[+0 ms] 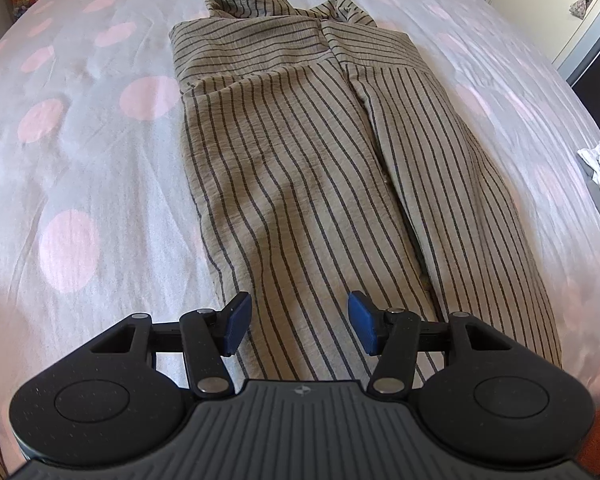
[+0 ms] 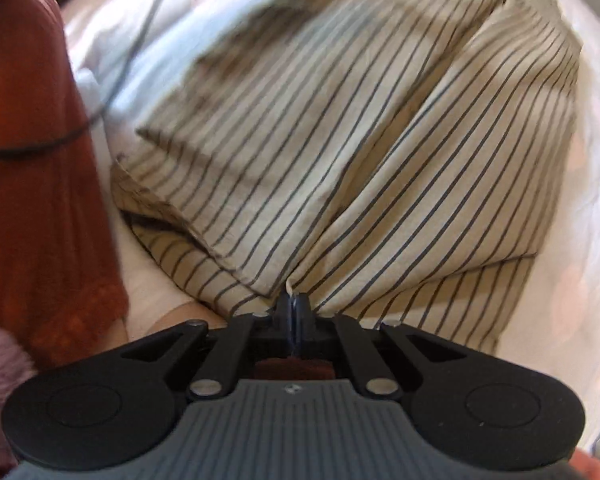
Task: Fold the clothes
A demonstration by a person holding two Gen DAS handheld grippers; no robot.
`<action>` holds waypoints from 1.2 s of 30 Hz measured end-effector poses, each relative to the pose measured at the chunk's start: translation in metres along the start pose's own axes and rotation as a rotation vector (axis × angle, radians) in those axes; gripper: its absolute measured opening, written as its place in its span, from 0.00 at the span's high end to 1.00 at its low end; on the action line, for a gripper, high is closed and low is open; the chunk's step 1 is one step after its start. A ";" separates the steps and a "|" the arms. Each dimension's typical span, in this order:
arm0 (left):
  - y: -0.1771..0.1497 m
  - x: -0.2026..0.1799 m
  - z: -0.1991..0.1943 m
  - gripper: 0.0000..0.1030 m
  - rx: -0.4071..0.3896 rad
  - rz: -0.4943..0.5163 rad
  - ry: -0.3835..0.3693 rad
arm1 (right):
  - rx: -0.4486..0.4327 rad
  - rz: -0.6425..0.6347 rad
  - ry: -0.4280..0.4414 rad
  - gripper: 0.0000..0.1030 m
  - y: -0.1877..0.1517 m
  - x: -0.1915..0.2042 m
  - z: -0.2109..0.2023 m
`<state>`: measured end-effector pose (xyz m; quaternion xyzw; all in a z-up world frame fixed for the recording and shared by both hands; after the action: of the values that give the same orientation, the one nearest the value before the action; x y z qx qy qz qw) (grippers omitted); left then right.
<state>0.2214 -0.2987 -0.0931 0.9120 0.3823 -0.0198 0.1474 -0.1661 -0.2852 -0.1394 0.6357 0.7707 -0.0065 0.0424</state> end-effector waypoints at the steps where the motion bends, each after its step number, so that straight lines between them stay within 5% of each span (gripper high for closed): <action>1: -0.001 0.001 0.000 0.50 0.000 -0.002 -0.001 | 0.005 0.000 0.000 0.97 0.000 0.000 0.003; 4: -0.005 0.005 0.005 0.50 0.012 0.000 -0.012 | 0.000 0.010 0.016 0.91 -0.002 -0.005 -0.001; 9: -0.017 0.010 0.011 0.50 0.035 0.000 -0.040 | -0.071 0.030 0.021 0.66 -0.014 -0.013 -0.031; 19: -0.055 0.027 -0.018 0.50 0.012 -0.161 -0.091 | -0.285 0.316 0.010 0.59 -0.033 -0.100 -0.066; 23: -0.086 0.031 -0.010 0.50 0.101 -0.238 -0.090 | -0.298 0.374 0.038 0.43 -0.034 -0.134 -0.058; 30: -0.113 0.019 0.002 0.50 0.234 -0.248 -0.071 | -0.332 0.526 0.195 0.43 -0.047 -0.167 -0.031; 36: -0.136 0.009 0.013 0.50 0.347 -0.254 -0.053 | -0.253 0.649 0.353 0.34 -0.050 -0.188 -0.008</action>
<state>0.1337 -0.2060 -0.1413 0.8673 0.4810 -0.1279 -0.0054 -0.1800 -0.4780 -0.1198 0.8276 0.5197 0.2117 -0.0129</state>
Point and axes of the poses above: each gripper's, at about its wrist camera, not at the fingertips, and z roughly the way its jaws point, x to its left, y to its top, the point moved 3 cm from there along z, roughly the way its jaws point, and after that the axes turned 8 degrees about x, right-handed, at the moved point
